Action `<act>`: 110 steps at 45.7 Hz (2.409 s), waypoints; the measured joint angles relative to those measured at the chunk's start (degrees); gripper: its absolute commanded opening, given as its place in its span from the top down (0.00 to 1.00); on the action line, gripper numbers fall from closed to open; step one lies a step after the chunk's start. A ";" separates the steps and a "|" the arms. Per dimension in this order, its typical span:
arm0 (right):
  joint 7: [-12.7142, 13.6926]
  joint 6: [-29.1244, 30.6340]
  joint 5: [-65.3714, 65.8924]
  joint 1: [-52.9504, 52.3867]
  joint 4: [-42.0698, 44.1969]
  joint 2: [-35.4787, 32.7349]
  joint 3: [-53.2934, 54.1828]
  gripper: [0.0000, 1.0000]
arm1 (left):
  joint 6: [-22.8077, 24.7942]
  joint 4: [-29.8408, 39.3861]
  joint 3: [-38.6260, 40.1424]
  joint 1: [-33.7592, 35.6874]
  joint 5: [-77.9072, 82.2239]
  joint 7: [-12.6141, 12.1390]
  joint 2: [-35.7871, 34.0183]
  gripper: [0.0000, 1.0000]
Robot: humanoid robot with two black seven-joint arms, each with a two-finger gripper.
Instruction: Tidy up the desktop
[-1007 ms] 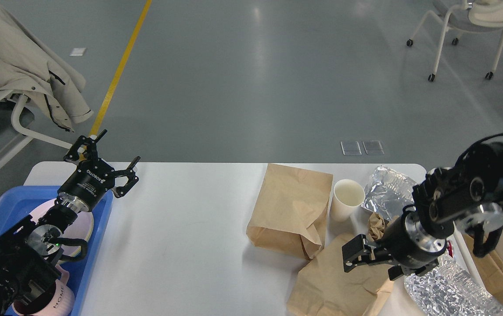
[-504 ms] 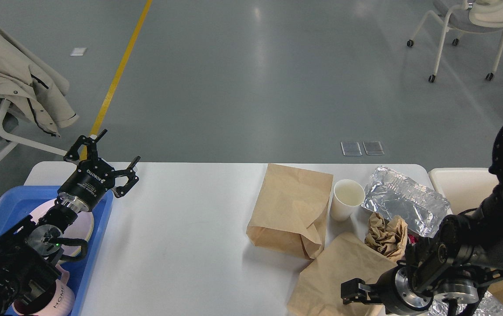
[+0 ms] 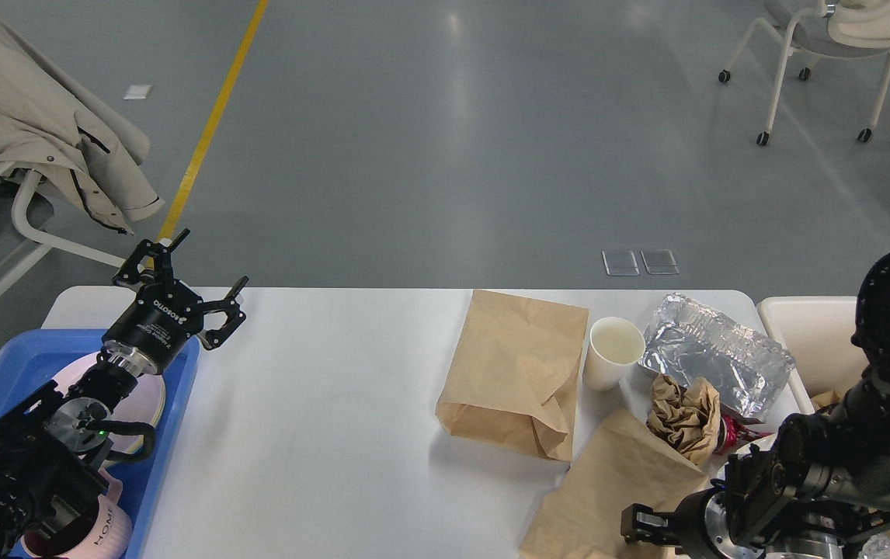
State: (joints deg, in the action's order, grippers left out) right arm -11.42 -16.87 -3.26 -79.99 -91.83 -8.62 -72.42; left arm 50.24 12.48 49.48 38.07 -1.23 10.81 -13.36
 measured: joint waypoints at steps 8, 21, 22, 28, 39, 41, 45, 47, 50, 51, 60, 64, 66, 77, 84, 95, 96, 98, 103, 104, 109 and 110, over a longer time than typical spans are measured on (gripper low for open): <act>0.00 0.17 0.00 -0.99 -0.38 -1.25 0.00 1.00 | 0.01 0.00 0.00 0.00 0.00 0.00 0.00 0.00; -0.11 4.04 0.62 -8.60 -4.28 -4.42 -1.69 1.00 | 0.01 0.00 0.00 0.01 0.00 0.00 0.00 0.00; -0.15 5.42 0.72 -10.26 -5.04 -4.98 -1.86 1.00 | 0.00 0.00 0.00 0.01 0.00 0.00 0.00 0.00; -0.72 16.06 2.65 -21.91 -7.79 -10.06 -2.75 1.00 | -0.01 0.01 0.00 0.01 0.00 0.00 0.00 0.00; -0.86 51.86 11.43 -54.65 -3.04 -25.50 -4.64 1.00 | -0.04 0.02 0.00 0.00 0.00 0.00 0.00 0.00; -0.85 58.16 14.46 -59.47 0.24 -27.66 -4.50 1.00 | -0.04 0.01 0.00 0.00 0.00 0.00 0.00 0.00; -1.03 66.51 20.52 -64.62 8.81 -29.99 -3.62 1.00 | -0.04 0.01 0.00 0.00 0.00 0.07 0.00 0.00; -1.51 68.79 23.45 -65.43 14.15 -30.52 -2.98 1.00 | -0.04 0.01 0.00 -0.01 0.00 0.08 0.00 0.00; -3.26 70.23 27.60 -65.14 21.73 -30.88 -2.60 1.00 | -0.04 0.01 0.00 -0.01 0.00 0.08 0.00 0.00; -4.08 70.38 29.08 -64.61 23.84 -30.92 -2.56 1.00 | -0.04 0.01 0.00 -0.01 0.00 0.08 0.00 0.00; -8.47 66.68 39.01 -52.82 38.52 -33.77 -2.31 1.00 | -0.04 0.00 0.00 -0.02 0.00 0.09 0.00 0.00; -8.67 59.64 39.80 -42.85 44.17 -35.49 -2.34 1.00 | -0.04 0.00 0.00 -0.03 0.00 0.09 0.00 0.00; -8.78 54.63 39.90 -36.07 47.66 -35.93 -2.43 1.00 | -0.04 0.00 0.00 -0.03 0.00 0.09 0.00 0.00; -9.05 31.43 36.53 3.75 65.46 -36.19 -0.72 1.00 | -0.04 0.00 0.00 -0.03 0.00 0.09 0.00 0.00; -7.80 27.09 29.30 21.69 71.77 -34.26 2.79 1.00 | -0.03 -0.01 0.00 -0.03 0.00 0.09 0.00 0.00; -7.06 23.29 25.54 34.41 77.32 -29.94 9.75 0.06 | -0.03 0.00 0.00 -0.02 0.01 0.09 0.00 0.00; -6.93 23.00 25.52 34.90 77.41 -29.78 10.42 0.00 | -0.03 0.00 0.00 -0.02 0.01 0.09 0.00 0.00; -6.66 22.59 25.52 35.51 77.50 -29.54 11.73 0.00 | -0.03 0.00 0.00 -0.02 0.01 0.09 0.00 0.00; -6.29 22.19 25.49 36.06 77.54 -29.12 14.01 0.00 | -0.03 0.00 0.00 -0.02 0.01 0.09 0.00 0.00; -6.27 22.19 25.48 36.09 77.51 -29.08 14.20 0.00 | -0.03 0.00 0.00 -0.02 0.01 0.09 0.00 0.00; -6.25 22.24 25.48 36.10 76.94 -29.04 14.54 0.00 | -0.03 0.00 0.00 -0.02 0.01 0.09 0.00 0.00; -6.25 22.31 25.48 36.05 76.83 -29.04 14.55 0.00 | -0.03 0.00 0.00 -0.02 0.01 0.09 0.00 0.00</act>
State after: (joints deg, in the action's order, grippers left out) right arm -17.67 5.44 22.23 -43.93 -15.00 -37.66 -57.87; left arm 50.21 12.48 49.48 38.05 -1.23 10.90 -13.36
